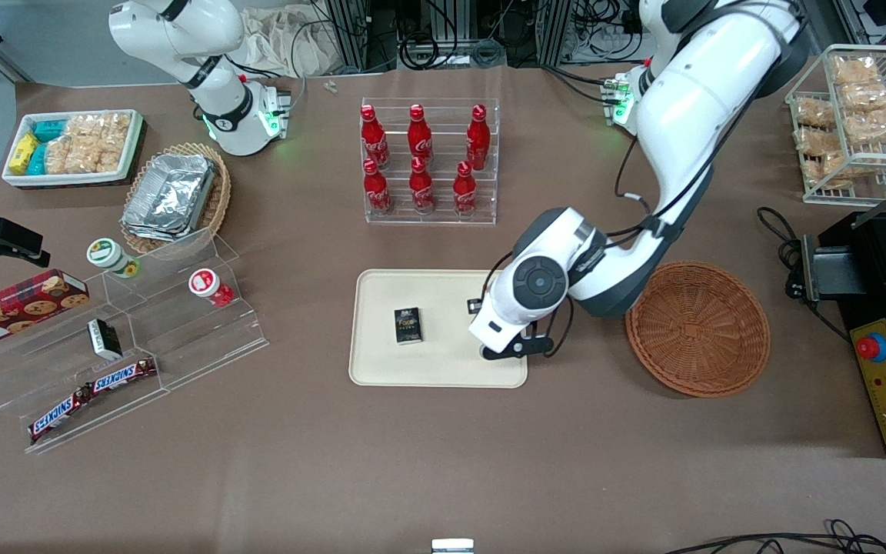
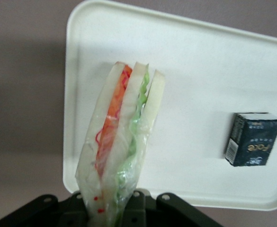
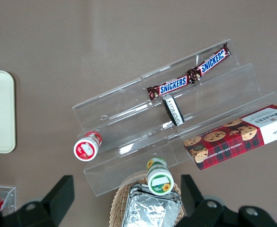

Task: Place sandwich from basket to tray
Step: 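Carry the sandwich over to the cream tray and lower it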

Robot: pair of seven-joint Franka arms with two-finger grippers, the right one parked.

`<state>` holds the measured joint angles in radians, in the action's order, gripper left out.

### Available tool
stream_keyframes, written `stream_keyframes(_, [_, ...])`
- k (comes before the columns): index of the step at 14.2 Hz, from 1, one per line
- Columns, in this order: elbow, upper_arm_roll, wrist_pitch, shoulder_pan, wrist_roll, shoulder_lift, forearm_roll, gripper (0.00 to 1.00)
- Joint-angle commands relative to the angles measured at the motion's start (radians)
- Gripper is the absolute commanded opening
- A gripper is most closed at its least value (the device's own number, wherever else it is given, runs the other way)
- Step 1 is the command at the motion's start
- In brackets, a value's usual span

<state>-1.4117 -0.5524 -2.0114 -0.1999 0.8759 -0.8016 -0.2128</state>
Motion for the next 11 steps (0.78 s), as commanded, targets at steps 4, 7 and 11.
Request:
stream_keyframes(4, [0.033,0.002,0.003,-0.021,0.147,-0.070,-0.158,0.28])
stream_keyframes(7, [0.028,0.002,0.034,-0.016,0.150,-0.053,-0.151,1.00])
stream_keyframes(11, [0.028,0.002,0.187,0.005,0.132,0.076,-0.157,1.00])
